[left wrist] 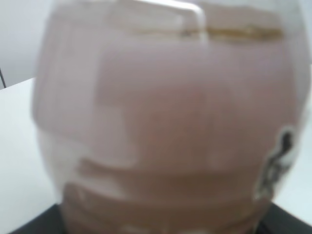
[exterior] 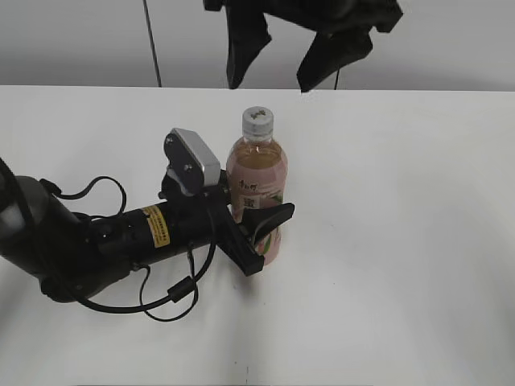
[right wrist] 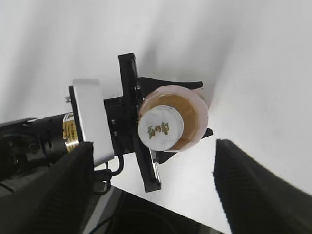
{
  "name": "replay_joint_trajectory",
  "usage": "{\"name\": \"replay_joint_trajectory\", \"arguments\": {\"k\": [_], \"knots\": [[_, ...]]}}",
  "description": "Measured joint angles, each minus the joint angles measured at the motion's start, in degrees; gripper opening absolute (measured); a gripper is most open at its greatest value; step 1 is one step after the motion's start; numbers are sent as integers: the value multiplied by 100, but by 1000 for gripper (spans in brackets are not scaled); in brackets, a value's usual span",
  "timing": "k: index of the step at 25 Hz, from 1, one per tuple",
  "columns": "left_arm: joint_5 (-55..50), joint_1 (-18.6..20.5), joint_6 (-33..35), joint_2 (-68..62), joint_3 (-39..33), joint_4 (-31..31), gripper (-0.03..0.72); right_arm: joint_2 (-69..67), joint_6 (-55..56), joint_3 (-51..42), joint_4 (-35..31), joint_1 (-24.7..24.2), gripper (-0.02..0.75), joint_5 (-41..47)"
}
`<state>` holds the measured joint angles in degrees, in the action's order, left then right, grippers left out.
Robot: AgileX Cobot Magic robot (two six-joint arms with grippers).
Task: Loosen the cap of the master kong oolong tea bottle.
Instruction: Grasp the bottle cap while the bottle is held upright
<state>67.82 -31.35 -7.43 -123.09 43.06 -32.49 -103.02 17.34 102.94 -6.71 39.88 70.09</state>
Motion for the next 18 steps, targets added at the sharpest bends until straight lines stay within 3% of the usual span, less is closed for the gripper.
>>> {"name": "replay_joint_trajectory", "arguments": {"k": [13,18], "knots": [[0,0,0,0,0,0,379,-629,702,0,-88,0,575,0],[0,0,0,0,0,0,379,-649,720,0,-88,0,502,0]]}}
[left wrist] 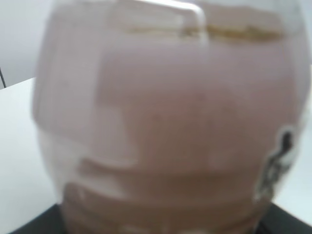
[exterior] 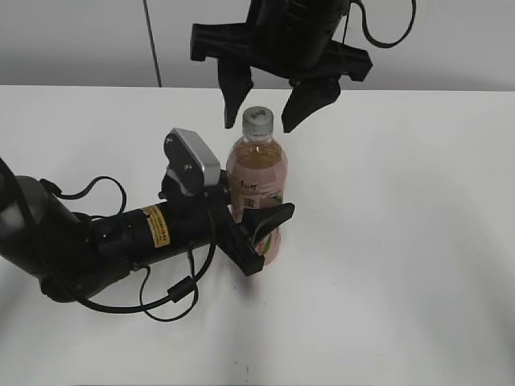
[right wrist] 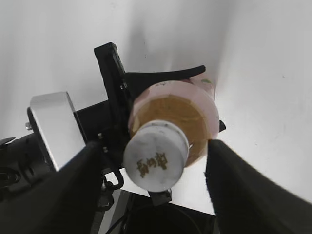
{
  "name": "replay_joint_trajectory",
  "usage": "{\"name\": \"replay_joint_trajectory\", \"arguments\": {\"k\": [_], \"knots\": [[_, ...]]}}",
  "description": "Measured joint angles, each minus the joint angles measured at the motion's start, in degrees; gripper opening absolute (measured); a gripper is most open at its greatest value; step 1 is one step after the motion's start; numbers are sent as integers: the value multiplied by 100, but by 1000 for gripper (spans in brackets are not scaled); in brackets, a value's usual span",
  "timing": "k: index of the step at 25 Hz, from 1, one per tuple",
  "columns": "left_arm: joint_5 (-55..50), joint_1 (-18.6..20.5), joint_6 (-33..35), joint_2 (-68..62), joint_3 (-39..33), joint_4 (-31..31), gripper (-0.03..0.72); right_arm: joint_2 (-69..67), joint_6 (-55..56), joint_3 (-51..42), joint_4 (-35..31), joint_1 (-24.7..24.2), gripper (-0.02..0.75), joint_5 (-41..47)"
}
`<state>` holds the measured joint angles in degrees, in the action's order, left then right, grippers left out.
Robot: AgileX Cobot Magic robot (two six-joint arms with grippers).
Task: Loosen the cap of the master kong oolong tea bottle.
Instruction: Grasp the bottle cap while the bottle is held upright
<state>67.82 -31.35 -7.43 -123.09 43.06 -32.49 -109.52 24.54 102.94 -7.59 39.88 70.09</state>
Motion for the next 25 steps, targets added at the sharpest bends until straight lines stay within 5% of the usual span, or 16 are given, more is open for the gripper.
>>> {"name": "replay_joint_trajectory", "arguments": {"k": [6,12,25], "knots": [[-5,0,-5,0,0,0,379,-43,-94,0,0,0,277,0],[-5,0,-5,0,0,6,379,-48,-1440,0,0,0,277,0],[55,0,35,0,-36,-48,386,-65,-10089,54,-765,-63,276,35]]}}
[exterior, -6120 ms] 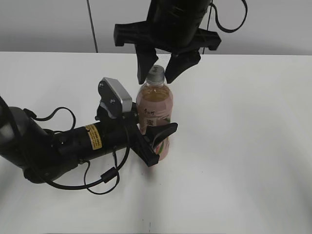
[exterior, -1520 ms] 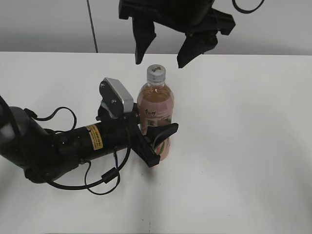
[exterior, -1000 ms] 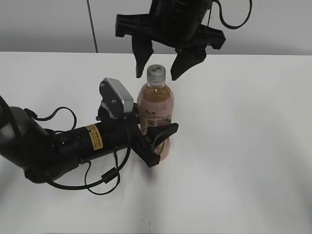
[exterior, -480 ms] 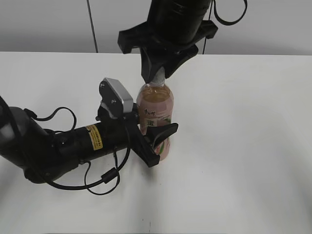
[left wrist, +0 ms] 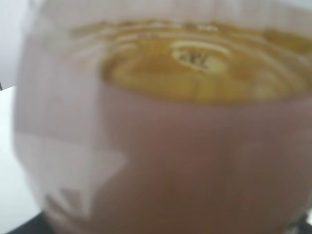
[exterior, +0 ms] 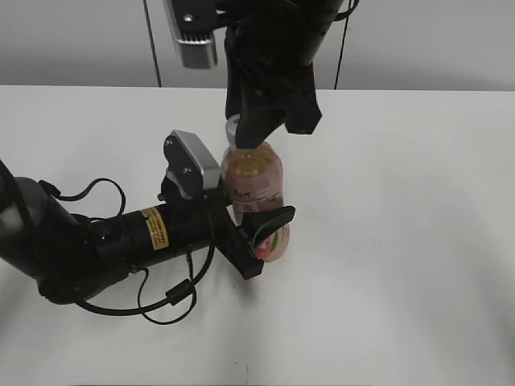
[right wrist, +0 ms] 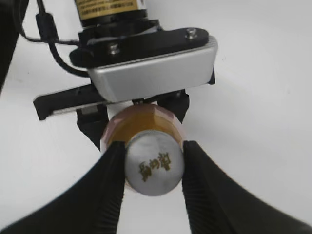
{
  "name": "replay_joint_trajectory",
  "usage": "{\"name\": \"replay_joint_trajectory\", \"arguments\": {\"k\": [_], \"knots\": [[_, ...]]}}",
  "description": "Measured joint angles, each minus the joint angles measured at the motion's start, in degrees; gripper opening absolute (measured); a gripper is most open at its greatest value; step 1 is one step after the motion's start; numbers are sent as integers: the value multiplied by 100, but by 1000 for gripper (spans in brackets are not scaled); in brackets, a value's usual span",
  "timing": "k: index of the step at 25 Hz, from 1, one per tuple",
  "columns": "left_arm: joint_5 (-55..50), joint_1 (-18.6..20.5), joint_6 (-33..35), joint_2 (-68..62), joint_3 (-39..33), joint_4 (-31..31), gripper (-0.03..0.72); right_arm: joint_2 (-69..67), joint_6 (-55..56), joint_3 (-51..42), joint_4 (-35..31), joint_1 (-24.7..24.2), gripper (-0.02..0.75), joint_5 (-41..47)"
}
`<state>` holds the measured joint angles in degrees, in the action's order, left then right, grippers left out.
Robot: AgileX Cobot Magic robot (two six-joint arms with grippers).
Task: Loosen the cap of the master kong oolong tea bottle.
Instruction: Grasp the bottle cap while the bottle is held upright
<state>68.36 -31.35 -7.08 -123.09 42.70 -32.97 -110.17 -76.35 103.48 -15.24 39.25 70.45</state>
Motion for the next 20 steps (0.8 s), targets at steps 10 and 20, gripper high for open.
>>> {"name": "replay_joint_trajectory", "arguments": {"k": [10,20], "knots": [[-89,0,0,0,30,22,385,0,-3240,94,569,43,276,68],[-214,-1,41,0,47,50,377,0,-3654,113,942,67,276,56]]}}
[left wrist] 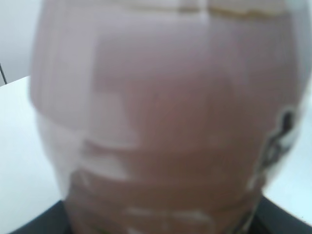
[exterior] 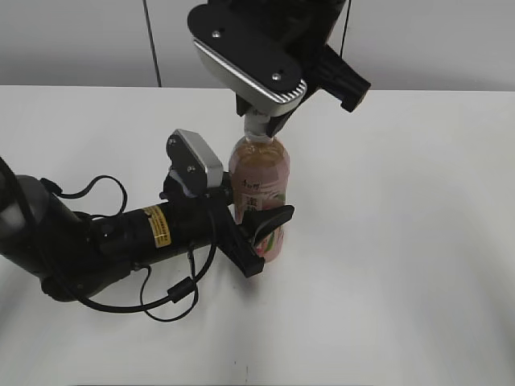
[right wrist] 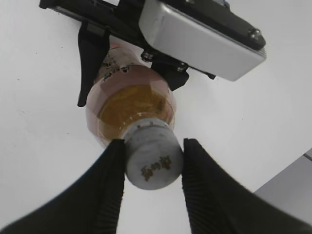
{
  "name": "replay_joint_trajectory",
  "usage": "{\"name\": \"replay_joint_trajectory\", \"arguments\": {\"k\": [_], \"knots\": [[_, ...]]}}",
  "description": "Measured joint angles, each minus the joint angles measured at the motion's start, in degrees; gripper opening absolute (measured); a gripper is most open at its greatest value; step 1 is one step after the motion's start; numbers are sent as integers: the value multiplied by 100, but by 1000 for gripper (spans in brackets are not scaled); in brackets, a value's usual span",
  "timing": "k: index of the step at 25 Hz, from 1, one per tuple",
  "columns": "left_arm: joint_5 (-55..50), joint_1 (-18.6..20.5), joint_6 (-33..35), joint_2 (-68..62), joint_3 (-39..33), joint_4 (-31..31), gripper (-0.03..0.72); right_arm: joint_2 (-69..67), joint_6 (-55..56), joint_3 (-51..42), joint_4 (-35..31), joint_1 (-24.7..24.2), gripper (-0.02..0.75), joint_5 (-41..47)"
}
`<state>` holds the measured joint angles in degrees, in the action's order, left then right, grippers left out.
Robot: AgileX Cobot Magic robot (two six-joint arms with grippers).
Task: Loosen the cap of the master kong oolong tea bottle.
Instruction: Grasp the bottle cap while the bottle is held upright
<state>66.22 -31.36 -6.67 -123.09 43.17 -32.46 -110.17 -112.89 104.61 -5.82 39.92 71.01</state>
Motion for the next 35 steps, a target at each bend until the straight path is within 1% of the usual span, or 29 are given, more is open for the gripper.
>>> {"name": "replay_joint_trajectory", "arguments": {"k": [7,9,12,14,17,21,26,28,31,35], "knots": [[-18,-5,0,5,5,6,376,0,375,0,40,0,276,-4],[-24,-5,0,5,5,11,376,0,523,0,40,0,321,-20],[-24,-5,0,9,5,5,376,25,761,0,63,0,467,-86],[-24,-5,4,9,5,5,376,81,918,0,24,0,522,-86],[-24,-5,4,9,5,5,376,225,1201,4,-45,0,549,-93],[-24,-5,4,9,5,5,376,485,1974,4,-462,0,557,-93],[-24,-5,4,9,5,5,376,808,4099,58,-831,0,557,-98],[-24,-5,4,9,5,5,376,875,5255,178,-854,0,557,-163],[-24,-5,4,9,5,5,376,989,7285,283,-872,0,557,-168],[-24,-5,4,9,5,5,376,1107,9590,300,-879,0,557,-129]]}}
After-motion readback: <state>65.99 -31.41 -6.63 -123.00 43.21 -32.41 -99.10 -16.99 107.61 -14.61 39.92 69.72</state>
